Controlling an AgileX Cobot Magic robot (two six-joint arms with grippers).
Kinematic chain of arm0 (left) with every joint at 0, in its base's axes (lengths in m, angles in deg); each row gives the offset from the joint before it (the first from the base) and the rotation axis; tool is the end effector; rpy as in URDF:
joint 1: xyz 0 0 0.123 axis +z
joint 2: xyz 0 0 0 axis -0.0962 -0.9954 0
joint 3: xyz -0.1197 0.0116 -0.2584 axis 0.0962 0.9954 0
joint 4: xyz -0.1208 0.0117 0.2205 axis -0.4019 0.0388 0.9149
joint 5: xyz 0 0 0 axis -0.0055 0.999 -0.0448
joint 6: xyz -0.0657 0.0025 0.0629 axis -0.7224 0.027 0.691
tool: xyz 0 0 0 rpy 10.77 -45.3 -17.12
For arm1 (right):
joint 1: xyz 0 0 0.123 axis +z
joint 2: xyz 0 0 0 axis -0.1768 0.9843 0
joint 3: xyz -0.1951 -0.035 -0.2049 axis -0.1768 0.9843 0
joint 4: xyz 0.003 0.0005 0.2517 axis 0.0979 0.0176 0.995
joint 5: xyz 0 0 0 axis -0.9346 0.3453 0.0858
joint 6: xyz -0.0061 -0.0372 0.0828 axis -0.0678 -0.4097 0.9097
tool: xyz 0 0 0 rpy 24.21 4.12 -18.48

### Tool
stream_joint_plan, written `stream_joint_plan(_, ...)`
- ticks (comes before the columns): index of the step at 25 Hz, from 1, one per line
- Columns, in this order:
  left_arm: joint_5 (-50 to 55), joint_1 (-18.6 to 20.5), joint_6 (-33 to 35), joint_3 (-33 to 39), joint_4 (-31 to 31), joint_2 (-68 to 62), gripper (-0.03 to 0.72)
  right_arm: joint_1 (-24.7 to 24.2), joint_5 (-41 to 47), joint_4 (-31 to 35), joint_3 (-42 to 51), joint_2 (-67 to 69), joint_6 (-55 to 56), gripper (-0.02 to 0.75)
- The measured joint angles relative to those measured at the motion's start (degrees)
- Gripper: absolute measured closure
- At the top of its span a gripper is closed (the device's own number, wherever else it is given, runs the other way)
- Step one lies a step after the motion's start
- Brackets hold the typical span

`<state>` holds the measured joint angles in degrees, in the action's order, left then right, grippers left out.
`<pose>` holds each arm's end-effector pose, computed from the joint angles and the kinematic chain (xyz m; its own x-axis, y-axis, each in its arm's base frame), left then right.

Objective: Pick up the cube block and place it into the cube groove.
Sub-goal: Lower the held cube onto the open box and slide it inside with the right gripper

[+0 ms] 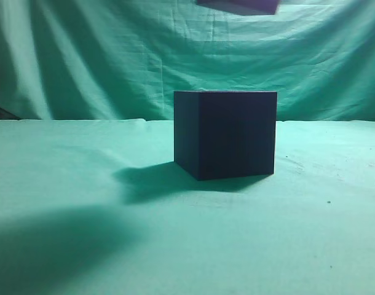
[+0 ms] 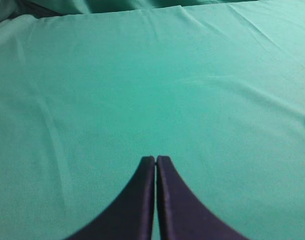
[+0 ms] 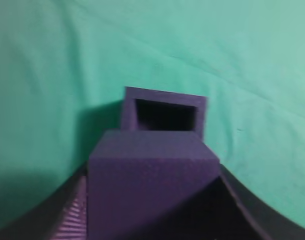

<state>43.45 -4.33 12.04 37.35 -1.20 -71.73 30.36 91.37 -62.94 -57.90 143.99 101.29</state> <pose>0.0521 -0.0060 0.1736 -0.2657 0.0965 -0.9592 0.1540 0.9865 0.0566 0.2522 0.2095 0.3363 -0.8102 -0.4236 -0.4051 -0.4773 0.8780 0.0367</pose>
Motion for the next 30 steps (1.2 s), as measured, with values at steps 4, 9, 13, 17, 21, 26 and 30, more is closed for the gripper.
stream_joint_plan(4, 0.0, 0.0, 0.0, 0.0, 0.0, 0.0, 0.688, 2.6, 0.0, 0.6, -1.9, 4.0, 0.0, 0.311)
stream_joint_plan(9, 0.0, 0.0, 0.0, 0.0, 0.0, 0.0, 0.688, 2.7, 0.3, 0.5, -2.2, 8.1, 0.1, 0.311)
stream_joint_plan(13, 0.0, 0.0, 0.0, 0.0, 0.0, 0.0, 0.688, 2.7, -0.7, 0.1, -2.2, 10.0, 0.2, 0.311)
stream_joint_plan(17, 0.0, 0.0, 0.0, 0.0, 0.0, 0.0, 0.688, 2.8, -1.3, -2.5, -2.2, 11.6, 2.4, 0.311)
stream_joint_plan(21, 0.0, 0.0, 0.0, 0.0, 0.0, 0.0, 0.688, 2.8, -1.5, -6.0, -2.2, 12.5, 5.0, 0.311)
stream_joint_plan(26, 0.0, 0.0, 0.0, 0.0, 0.0, 0.0, 0.688, 2.8, -1.6, -6.7, -2.4, 12.8, 6.8, 0.311)
stream_joint_plan(30, 0.0, 0.0, 0.0, 0.0, 0.0, 0.0, 0.688, 2.8, -1.1, -6.7, -2.7, 13.1, 8.4, 0.311)
